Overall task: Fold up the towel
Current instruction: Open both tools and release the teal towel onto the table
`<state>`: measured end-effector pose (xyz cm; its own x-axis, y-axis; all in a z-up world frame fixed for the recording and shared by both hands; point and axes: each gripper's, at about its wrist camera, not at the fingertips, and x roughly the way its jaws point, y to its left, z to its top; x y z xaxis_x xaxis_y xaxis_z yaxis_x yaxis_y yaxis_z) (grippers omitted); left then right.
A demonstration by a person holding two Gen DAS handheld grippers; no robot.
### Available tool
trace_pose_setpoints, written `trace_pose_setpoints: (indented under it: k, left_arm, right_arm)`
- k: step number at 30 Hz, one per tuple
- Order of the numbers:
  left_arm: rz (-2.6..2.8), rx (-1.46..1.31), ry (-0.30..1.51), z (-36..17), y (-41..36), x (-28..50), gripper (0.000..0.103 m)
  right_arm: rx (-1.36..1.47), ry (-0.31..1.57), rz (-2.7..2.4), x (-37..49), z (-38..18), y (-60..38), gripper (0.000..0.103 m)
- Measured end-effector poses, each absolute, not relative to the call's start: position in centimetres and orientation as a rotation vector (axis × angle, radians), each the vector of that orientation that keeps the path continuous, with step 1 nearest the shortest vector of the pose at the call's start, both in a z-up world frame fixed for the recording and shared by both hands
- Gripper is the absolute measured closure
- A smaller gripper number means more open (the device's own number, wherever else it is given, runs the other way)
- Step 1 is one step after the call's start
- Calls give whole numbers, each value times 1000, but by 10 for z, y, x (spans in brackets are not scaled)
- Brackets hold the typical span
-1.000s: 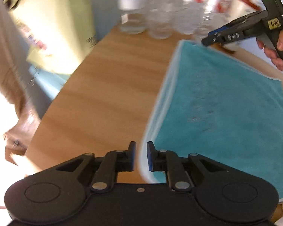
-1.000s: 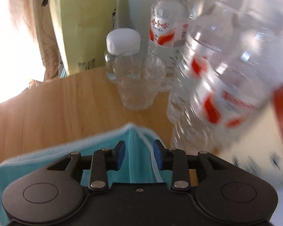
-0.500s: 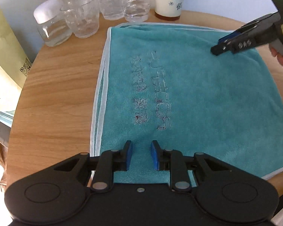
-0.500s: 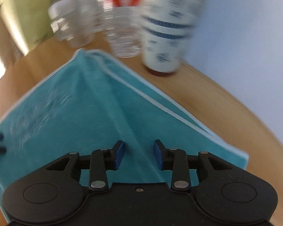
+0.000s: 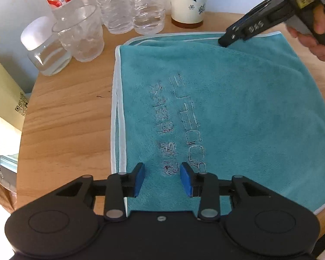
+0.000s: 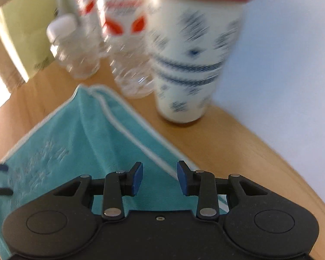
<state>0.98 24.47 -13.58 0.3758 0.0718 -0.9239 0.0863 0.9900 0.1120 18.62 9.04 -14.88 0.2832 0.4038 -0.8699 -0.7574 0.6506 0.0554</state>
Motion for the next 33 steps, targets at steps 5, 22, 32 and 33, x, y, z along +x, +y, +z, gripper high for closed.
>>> trace_pose_setpoints:
  k: [5, 22, 32, 33]
  left_arm:
    - [-23, 192, 1184, -139, 246, 9, 54]
    - [-37, 157, 1217, -139, 257, 17, 48]
    - [-44, 154, 1233, -138, 260, 25, 48]
    - [-50, 164, 1228, -138, 259, 25, 47]
  right_arm:
    - [-427, 1001, 824, 196, -151, 93, 81]
    - [-432, 919, 664, 202, -142, 88, 93]
    - [-427, 900, 585, 190, -100, 24, 67]
    - [-373, 939, 567, 186, -97, 8, 67]
